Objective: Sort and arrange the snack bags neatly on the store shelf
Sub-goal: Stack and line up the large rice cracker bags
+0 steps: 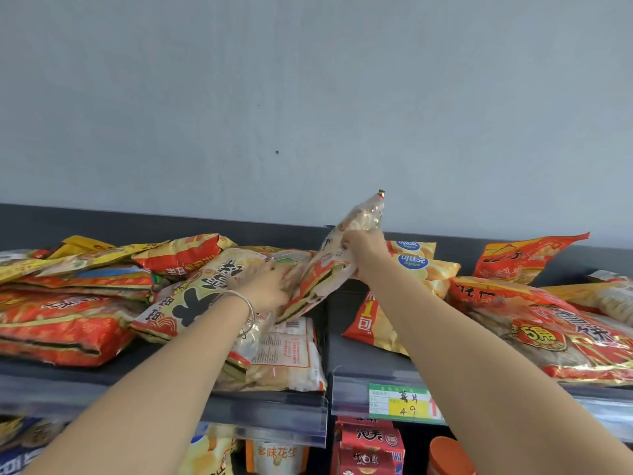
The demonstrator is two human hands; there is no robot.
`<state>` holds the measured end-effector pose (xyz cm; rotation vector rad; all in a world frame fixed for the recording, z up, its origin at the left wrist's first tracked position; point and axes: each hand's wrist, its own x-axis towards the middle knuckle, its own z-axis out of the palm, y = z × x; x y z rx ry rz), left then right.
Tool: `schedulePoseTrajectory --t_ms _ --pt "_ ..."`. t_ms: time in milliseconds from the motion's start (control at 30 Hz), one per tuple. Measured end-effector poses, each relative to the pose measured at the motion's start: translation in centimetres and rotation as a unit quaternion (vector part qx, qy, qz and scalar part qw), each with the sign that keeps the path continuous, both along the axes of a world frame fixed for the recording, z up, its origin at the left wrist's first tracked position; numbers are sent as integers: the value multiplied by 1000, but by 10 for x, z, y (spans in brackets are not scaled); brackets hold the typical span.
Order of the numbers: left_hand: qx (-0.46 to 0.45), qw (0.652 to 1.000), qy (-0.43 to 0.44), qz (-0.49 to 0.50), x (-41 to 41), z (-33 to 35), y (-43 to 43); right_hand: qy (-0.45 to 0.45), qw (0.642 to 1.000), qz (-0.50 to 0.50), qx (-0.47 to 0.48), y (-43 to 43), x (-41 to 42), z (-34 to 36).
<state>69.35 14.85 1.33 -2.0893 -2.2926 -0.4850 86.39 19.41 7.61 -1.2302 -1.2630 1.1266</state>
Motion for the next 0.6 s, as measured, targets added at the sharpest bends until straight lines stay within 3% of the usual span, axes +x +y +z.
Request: schedulePoseTrajectory --t_ms 267,367,433,467,533,600 --pt "20 992 65 103 38 -6 10 73 985 -30 155 -13 55 23" --pt "42 993 29 107 39 -5 15 137 978 3 156 -15 66 22" --pt "75 989 -105 72 35 0 18 162 976 23 146 -16 68 18" --pt "111 970 -212 47 32 3 19 179 974 30 138 -15 67 16" --pt "188 886 -423 10 27 9 20 230 966 49 110 -14 64 12" --pt "240 790 -564 -5 23 11 15 281 953 86 78 -14 58 9"
